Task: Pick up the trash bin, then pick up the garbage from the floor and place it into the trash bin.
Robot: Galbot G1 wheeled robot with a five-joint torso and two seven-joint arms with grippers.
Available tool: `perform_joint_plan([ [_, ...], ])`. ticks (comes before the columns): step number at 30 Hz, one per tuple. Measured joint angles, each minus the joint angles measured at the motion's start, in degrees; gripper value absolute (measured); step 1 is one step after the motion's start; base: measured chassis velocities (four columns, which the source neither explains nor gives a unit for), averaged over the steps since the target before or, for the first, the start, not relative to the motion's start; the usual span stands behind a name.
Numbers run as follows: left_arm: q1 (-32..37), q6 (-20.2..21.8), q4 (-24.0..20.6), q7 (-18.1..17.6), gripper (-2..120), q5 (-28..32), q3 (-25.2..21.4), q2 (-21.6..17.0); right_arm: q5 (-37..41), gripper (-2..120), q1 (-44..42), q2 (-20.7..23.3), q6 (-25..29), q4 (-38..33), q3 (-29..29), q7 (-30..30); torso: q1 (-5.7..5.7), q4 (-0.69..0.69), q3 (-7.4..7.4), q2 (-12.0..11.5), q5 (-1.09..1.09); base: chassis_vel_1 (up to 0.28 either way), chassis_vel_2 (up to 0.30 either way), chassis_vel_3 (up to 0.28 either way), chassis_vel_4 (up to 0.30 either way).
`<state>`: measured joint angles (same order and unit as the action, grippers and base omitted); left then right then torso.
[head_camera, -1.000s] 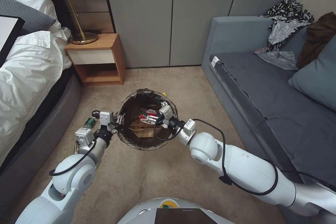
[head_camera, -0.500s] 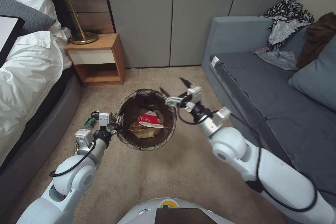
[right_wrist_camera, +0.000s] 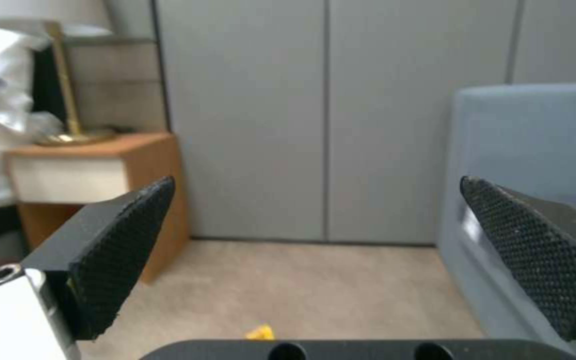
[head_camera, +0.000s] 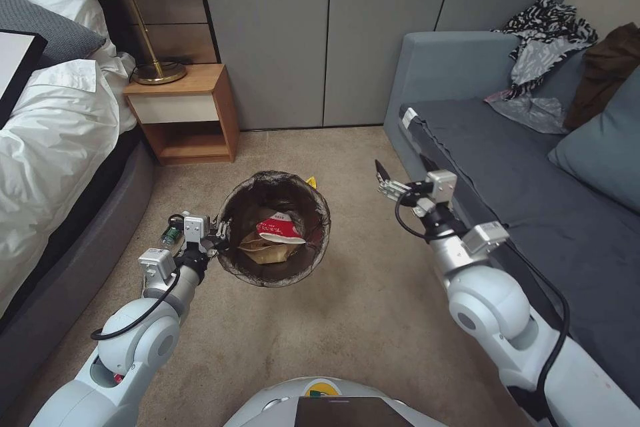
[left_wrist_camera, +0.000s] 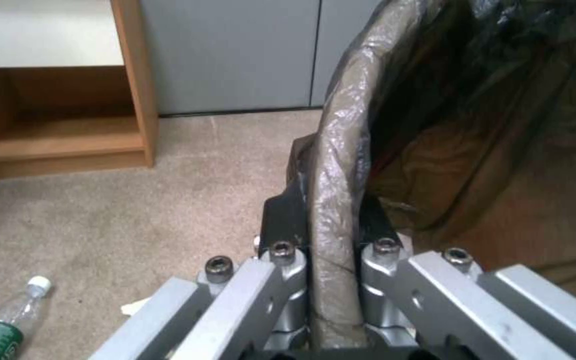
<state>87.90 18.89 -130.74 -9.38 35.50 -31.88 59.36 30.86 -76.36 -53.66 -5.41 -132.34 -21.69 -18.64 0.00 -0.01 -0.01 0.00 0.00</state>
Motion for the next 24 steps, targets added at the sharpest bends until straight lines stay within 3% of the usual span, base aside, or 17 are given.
perform_joint_plan([
  [10,-0.1,-0.2,0.3,-0.2,4,-0.6,0.3,0.5,-7.0,100,-8.5,-5.9,1.4,-0.7,-3.5,1.3,0.00,0.01,0.00,0.0,0.00,0.000,0.000,0.000,0.000],
  [24,-0.2,-0.2,0.3,-0.5,4,-0.2,0.3,0.6,-9.3,100,-9.5,-7.3,2.2,-0.8,-3.1,2.0,0.00,0.01,0.00,0.0,0.00,0.000,0.000,0.000,0.000],
])
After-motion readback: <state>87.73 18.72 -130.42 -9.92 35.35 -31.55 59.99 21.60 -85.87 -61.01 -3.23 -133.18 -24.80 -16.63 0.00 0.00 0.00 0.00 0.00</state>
